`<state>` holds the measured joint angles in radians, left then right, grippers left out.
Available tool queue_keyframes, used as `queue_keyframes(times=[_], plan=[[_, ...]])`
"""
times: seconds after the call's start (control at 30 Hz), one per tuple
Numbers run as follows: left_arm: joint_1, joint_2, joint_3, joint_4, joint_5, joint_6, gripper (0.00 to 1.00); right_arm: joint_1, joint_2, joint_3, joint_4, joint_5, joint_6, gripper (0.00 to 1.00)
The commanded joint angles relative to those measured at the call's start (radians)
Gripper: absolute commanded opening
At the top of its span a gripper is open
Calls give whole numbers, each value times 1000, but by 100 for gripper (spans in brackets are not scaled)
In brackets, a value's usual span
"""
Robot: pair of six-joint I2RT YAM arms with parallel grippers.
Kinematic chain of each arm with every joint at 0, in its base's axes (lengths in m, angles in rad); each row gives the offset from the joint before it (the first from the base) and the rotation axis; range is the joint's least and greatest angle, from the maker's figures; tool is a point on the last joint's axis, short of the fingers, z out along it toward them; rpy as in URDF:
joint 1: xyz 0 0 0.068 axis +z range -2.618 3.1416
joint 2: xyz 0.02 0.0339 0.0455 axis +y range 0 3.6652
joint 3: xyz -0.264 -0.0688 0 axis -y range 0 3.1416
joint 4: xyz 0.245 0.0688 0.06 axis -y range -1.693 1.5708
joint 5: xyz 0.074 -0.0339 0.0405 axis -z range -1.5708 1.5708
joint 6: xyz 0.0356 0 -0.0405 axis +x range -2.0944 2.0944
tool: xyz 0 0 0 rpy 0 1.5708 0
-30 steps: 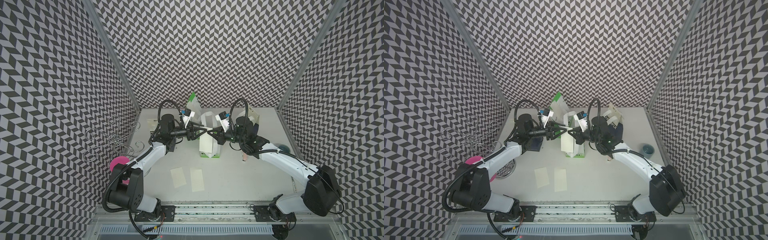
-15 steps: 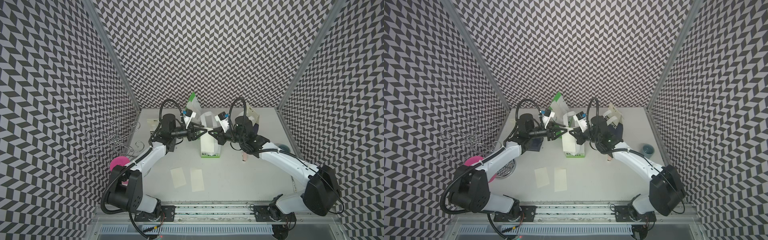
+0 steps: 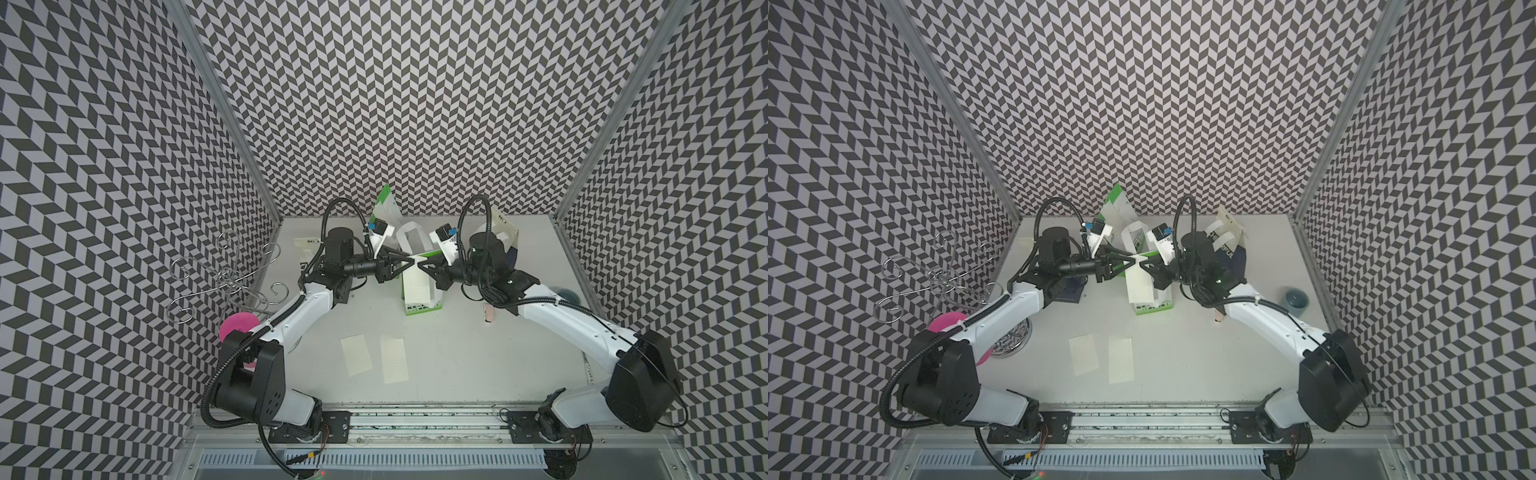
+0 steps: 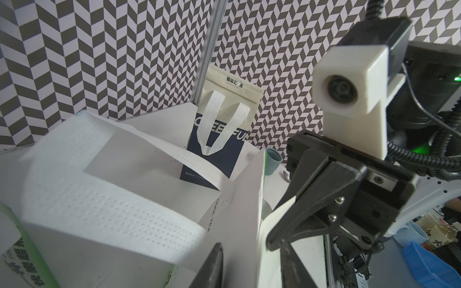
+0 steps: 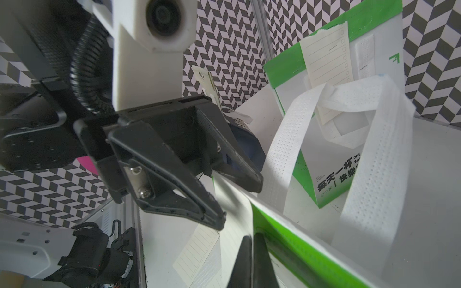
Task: Staple the receipts to the bags
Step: Hold the receipt from the takeout bag.
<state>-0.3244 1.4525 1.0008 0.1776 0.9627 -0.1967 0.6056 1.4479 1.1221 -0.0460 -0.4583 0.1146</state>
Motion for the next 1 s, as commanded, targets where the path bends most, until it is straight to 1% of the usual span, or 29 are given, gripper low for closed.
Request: queue_keyframes(times=[0.0, 0.13, 0.43, 0.6, 0.97], plan=[[-6, -12, 39, -21, -7, 28, 37, 2, 9, 31, 20, 20, -25, 0], [-7, -12, 41, -24, -10, 28, 33, 1, 18, 37, 13, 20, -29, 0], [-8, -4, 50, -42, -23, 40, 33, 4, 18, 51, -34, 54, -68, 0], [-10, -1, 52, -46, -26, 42, 31, 5, 19, 61, -46, 82, -76, 0], [-21, 9, 61, -70, -45, 59, 29, 19, 38, 89, -57, 92, -89, 0]])
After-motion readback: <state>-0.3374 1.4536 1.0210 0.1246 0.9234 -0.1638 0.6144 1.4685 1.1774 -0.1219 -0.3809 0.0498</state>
